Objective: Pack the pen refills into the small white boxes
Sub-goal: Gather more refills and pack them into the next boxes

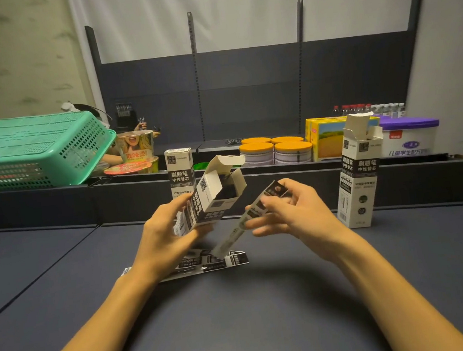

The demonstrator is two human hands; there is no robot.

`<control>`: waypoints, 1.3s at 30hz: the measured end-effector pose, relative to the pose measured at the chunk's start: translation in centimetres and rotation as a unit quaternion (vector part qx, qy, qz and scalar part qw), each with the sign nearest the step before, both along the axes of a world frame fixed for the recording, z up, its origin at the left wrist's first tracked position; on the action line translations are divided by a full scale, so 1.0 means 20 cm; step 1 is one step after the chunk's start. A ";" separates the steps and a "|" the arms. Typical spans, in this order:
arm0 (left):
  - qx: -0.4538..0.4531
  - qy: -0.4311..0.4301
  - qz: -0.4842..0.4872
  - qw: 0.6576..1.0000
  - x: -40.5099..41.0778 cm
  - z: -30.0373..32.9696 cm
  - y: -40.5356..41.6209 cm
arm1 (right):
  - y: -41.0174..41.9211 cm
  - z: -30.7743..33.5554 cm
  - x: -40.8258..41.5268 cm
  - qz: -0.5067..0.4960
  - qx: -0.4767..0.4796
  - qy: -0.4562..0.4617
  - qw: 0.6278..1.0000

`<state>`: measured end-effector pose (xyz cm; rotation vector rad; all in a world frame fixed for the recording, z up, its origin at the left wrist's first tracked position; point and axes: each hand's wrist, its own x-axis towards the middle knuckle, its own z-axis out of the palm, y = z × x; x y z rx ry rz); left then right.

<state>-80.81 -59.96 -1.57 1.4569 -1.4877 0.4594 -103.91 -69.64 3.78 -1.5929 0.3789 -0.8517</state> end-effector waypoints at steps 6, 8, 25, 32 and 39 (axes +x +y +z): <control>-0.003 0.002 0.001 1.000 0.00 0.00 0.00 | 0.00 0.08 -0.08 -0.025 -0.023 -0.087 0.996; -0.006 0.003 0.004 1.000 0.00 0.00 0.00 | 0.00 0.11 -0.11 -0.026 -0.014 -0.125 0.992; -0.004 -0.005 -0.009 1.000 0.01 -0.01 -0.01 | 0.00 0.15 -0.17 -0.084 -0.099 -0.254 0.958; -0.010 -0.017 -0.015 1.000 0.00 -0.01 -0.01 | 0.04 0.14 -0.14 -0.094 -0.148 -0.220 0.960; -0.006 -0.029 -0.025 0.999 0.01 -0.02 -0.01 | 0.03 0.07 -0.07 -0.100 -0.244 -0.148 0.953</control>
